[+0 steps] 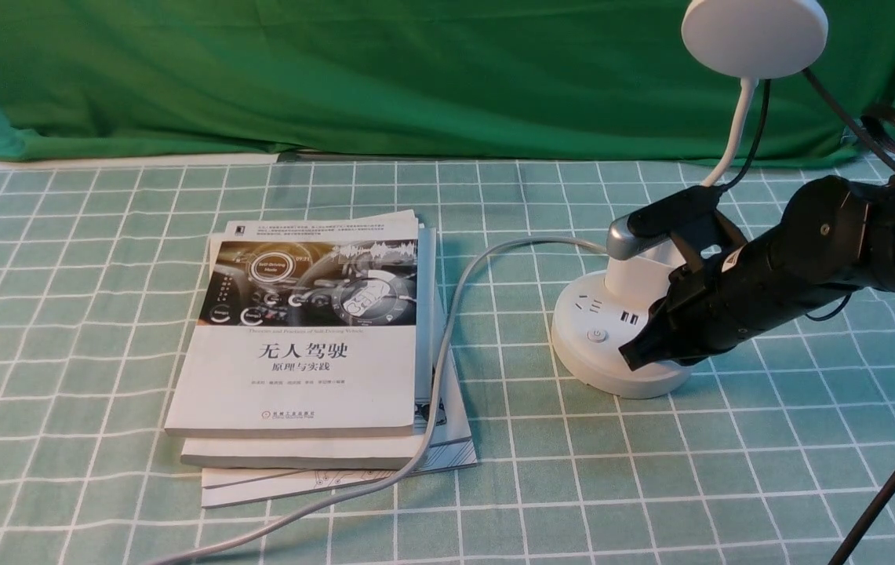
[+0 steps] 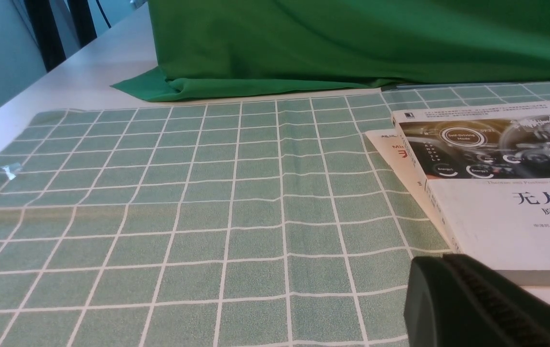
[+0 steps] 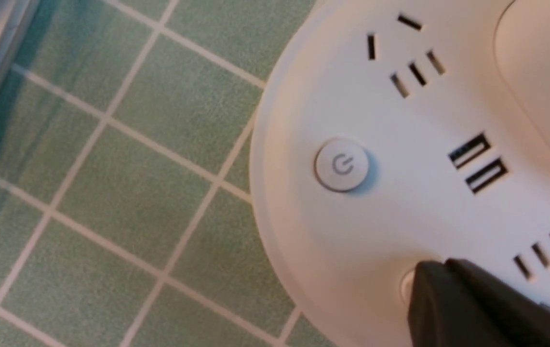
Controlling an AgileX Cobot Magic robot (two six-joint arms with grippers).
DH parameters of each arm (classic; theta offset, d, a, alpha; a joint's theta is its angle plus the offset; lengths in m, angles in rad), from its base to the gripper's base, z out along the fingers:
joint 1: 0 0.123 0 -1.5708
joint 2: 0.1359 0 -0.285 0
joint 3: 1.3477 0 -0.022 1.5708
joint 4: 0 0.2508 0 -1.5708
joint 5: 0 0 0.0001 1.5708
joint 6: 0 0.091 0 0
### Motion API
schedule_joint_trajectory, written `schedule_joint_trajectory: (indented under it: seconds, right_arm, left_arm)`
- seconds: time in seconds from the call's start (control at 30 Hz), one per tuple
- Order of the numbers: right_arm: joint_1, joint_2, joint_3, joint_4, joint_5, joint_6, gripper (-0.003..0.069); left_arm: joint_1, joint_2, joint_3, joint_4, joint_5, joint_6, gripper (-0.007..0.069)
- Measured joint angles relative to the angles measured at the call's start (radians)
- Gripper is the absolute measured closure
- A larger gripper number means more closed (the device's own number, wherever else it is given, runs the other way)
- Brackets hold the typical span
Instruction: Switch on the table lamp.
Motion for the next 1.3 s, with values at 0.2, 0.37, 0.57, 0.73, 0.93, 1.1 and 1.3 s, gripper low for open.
schedule_joint_trajectory:
  seconds: [0.2,0.37,0.57,0.73,0.93,1.1,1.3]
  right_arm:
    - [0.000,0.015,-0.010,0.002,-0.001,0.000,0.0615]
    - [0.000,0.028,-0.019,0.005,-0.001,0.000,0.0603]
    - [-0.001,0.052,-0.031,0.023,-0.001,0.000,0.0589]
    - [-0.001,0.052,-0.038,0.028,-0.012,0.000,0.0580]
    - [-0.001,-0.027,-0.012,-0.044,0.076,0.049,0.0571]
    - [-0.001,-0.164,-0.003,-0.092,0.146,0.106,0.0568]
    - [-0.001,-0.413,0.046,-0.103,0.192,0.144,0.0559]
  left_arm:
    - [0.000,0.000,0.000,0.000,0.000,0.000,0.0603]
    - [0.000,0.000,0.000,0.000,0.000,0.000,0.0603]
    - [0.000,0.000,0.000,0.000,0.000,0.000,0.0603]
    - [0.000,0.000,0.000,0.000,0.000,0.000,0.0603]
    - [0.000,0.000,0.000,0.000,0.000,0.000,0.0603]
    - [0.000,0.000,0.000,0.000,0.000,0.000,0.0603]
    - [0.000,0.000,0.000,0.006,0.000,0.000,0.0603]
